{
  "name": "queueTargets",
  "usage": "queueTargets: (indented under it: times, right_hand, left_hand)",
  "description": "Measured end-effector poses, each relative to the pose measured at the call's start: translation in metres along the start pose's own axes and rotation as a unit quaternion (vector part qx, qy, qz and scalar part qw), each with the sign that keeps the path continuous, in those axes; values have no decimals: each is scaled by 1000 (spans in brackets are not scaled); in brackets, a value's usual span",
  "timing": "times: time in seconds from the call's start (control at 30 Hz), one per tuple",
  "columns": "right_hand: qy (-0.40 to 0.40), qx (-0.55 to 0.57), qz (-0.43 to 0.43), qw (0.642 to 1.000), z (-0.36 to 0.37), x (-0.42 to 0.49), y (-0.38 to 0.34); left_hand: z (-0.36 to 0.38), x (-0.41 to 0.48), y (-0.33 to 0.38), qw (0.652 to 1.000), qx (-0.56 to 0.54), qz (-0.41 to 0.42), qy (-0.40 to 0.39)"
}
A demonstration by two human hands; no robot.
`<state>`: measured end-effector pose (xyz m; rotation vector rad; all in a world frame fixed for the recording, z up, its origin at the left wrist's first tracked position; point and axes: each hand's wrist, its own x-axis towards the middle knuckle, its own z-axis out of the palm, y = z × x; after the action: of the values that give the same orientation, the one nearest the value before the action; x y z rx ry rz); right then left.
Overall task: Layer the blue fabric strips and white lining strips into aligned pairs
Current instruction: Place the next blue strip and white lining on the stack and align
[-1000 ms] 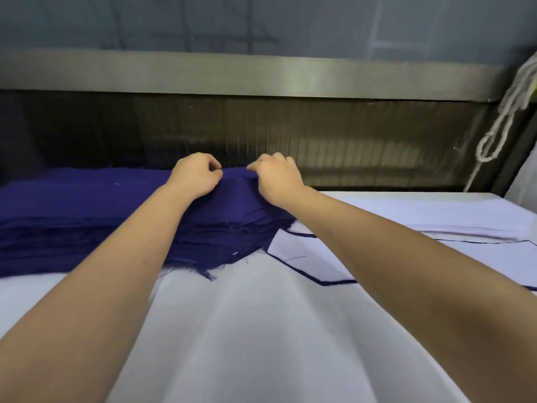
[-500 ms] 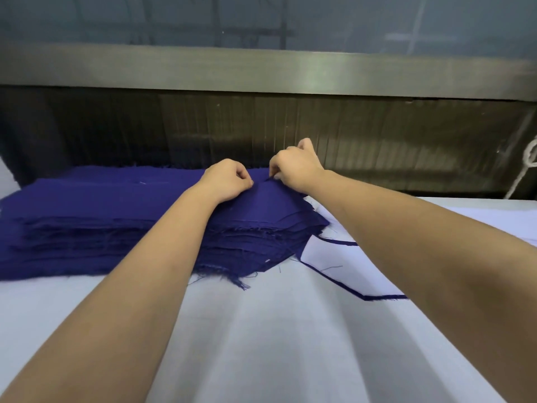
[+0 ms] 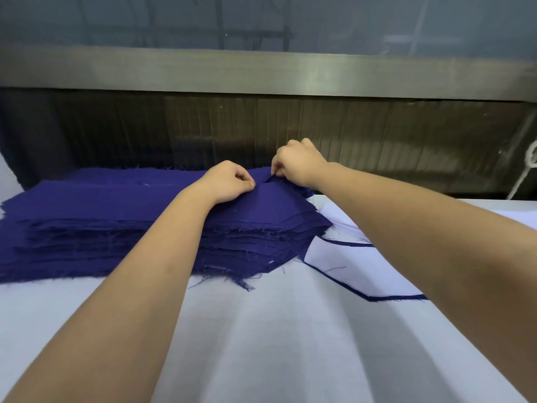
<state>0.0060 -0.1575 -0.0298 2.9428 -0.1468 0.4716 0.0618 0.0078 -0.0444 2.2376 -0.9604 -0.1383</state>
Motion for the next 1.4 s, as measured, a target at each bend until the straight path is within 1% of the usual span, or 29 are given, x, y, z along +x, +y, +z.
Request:
queueTargets:
  times: [0.13,0.23,0.3,0.4,0.47,0.5,0.6,0.73,0.9,0.97,1.1,1.17,1.3,1.4]
  right_hand:
    - [30,-11,13,999,-5,1,-5]
    - [42,21,36,998,-12,3,-10]
    - [43,84,68,993,-17,4,-11]
    - [31,214,113,970,-23,5,-11]
    - [43,259,133,956,-25,6,-11]
    - [55,266,144,952,-25,6,-11]
    - [98,270,162,944,-23,5,-13]
    - [134,300,174,928,-18,0,-16]
    - [163,354,192,901,-9,-9,-16]
    - [184,383,207,881,-8,-12,-14]
    - [228,472,248,814,-13,-18,0]
    - [246,502,256,789,-15,-25,8]
    - [278,523,254,765,-15,-44,28]
    - [290,527,263,755,-12,-62,45]
  left_hand:
    - [-2,0,0,999,4,26,21]
    - [-2,-1,0,998,16,41,39]
    - [-3,-1,0,998,17,49,47]
    - [-3,-3,0,995,-15,81,51]
    - [-1,-4,0,993,-18,110,49]
    - [0,-4,0,993,-6,112,48]
    - [1,-1,-1,995,64,72,36]
    - [1,1,-3,987,152,36,35]
    - [-6,0,-5,976,216,-3,14]
    - [-9,-1,-5,974,228,-12,12]
    - [-11,-1,-8,975,219,-22,17]
    - [-12,-1,-11,975,220,-31,26]
    - [-11,1,-12,972,226,-29,51]
    - [-9,1,-9,969,235,2,80]
